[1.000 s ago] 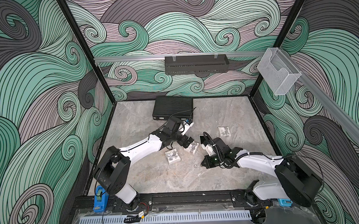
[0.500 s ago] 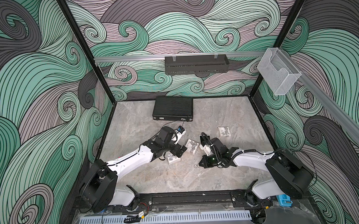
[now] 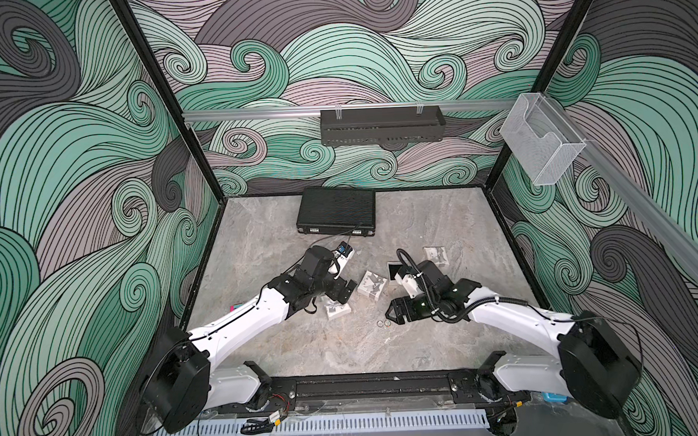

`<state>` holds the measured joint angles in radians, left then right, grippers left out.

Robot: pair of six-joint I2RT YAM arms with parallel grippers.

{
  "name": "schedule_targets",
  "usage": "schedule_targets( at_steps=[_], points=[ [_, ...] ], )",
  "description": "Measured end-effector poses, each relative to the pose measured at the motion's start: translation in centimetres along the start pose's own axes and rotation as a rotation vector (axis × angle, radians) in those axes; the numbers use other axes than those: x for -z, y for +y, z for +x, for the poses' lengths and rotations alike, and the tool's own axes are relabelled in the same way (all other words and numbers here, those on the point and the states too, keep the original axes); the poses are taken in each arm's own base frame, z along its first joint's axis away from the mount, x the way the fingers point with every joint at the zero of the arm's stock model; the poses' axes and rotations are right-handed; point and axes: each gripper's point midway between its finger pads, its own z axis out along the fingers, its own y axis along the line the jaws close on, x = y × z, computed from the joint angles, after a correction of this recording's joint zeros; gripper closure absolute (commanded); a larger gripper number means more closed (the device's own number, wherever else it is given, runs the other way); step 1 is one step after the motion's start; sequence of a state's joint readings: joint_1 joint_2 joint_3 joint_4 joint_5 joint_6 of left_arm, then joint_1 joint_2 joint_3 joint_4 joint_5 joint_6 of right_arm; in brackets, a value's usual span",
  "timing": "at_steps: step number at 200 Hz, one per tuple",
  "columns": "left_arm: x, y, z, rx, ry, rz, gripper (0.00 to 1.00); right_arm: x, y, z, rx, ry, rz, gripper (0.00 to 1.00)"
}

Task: Take the rings out of the lift-off lid box
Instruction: Place the ring at the center of the board, then pick up the lid from the center of the board.

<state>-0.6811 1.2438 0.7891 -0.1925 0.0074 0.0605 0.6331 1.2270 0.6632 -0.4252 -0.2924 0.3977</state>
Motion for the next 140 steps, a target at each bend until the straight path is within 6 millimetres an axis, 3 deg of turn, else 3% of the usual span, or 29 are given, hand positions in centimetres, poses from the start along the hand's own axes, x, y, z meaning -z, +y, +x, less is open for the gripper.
schedule_targets(
  at_steps=[30, 59, 78, 101, 140],
  points=[
    [1.2, 0.4, 0.2, 0.005, -0.027, -0.024, 0.02, 5.2, -2.8, -4.6, -0.068, -0.169, 0.094, 0.01],
    [1.7, 0.2, 2.3, 0.017, -0.012, -0.023, 0.01, 8.6, -7.7, -7.6, -0.164, -0.258, 0.267, 0.01],
    [1.9, 0.1, 3.1, 0.026, -0.004, -0.016, 0.01, 8.7, -11.0, -8.6, -0.216, -0.228, 0.366, 0.01],
    [2.4, -0.7, 3.4, 0.02, -0.028, 0.027, 0.01, 7.4, -14.7, -9.6, -0.254, -0.149, 0.451, 0.01],
    [3.4, -1.9, 3.3, -0.026, -0.127, 0.087, 0.01, 5.3, -17.8, -10.9, -0.261, -0.069, 0.505, 0.01]
  ],
)
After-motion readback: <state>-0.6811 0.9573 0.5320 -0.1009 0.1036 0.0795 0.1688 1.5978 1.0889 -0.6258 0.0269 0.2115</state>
